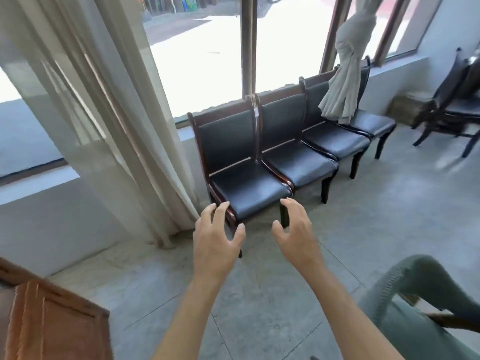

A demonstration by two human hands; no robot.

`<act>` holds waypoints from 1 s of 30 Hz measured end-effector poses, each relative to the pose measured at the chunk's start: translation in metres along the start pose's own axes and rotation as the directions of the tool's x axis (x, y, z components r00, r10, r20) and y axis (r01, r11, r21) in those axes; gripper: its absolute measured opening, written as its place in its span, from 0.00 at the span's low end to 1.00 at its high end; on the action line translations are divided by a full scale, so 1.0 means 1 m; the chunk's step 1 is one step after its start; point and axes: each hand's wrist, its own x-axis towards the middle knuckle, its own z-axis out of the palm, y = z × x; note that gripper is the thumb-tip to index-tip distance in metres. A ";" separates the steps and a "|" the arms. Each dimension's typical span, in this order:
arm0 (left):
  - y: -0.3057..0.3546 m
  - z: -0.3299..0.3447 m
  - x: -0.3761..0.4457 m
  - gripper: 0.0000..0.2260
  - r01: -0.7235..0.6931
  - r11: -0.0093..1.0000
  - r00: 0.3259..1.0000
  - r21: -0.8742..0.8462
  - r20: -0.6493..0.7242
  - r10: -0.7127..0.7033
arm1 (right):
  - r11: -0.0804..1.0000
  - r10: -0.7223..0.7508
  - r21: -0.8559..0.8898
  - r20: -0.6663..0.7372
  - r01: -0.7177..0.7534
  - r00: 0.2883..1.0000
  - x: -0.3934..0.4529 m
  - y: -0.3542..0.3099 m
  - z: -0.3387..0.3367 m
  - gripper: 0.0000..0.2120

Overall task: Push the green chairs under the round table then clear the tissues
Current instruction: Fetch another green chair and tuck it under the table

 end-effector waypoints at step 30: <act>0.258 0.351 0.238 0.27 -0.430 0.859 0.707 -0.279 0.488 0.512 | 0.833 0.463 -0.018 -0.523 -0.553 0.715 0.194 0.267 -0.200 0.23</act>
